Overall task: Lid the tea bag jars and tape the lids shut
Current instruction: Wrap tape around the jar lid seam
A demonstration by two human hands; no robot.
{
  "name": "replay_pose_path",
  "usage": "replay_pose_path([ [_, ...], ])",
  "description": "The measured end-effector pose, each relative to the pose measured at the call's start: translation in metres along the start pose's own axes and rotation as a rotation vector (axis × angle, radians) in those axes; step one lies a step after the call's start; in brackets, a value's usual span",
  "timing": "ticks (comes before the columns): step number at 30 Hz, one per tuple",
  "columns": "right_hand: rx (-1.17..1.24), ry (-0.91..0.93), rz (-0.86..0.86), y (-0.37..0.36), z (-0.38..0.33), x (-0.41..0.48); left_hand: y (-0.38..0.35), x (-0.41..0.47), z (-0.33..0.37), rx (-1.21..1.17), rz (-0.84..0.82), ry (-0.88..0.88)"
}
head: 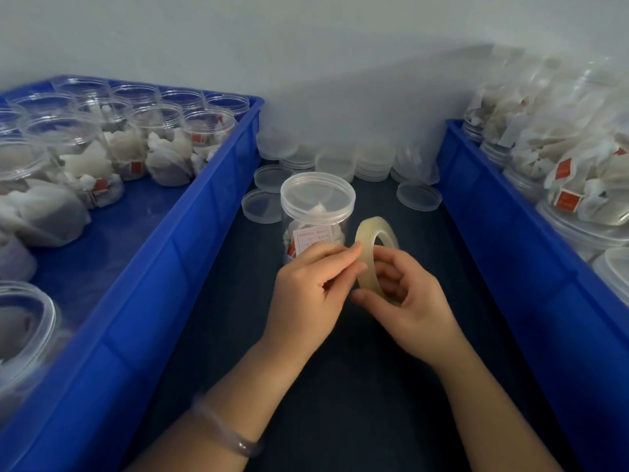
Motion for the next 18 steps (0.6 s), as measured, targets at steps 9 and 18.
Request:
replay_pose_path([
  [9,-0.083,0.045,-0.050,-0.0002,0.0004,-0.0008,0.0075,0.0020,-0.0069,-0.202,-0.009,0.228],
  [18,-0.128,-0.015,0.135,0.0017,0.0038,0.0050,0.0061,0.0052,-0.0068,-0.114,-0.234,0.343],
])
Point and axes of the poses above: each hand's wrist, its own x-axis towards the middle knuckle, its own y-axis out of the back of the hand, z = x × y, the point moved 3 cm from there along x, towards the middle knuckle, and after that the axes turned 12 degrees about -x, right-handed, at the moved point
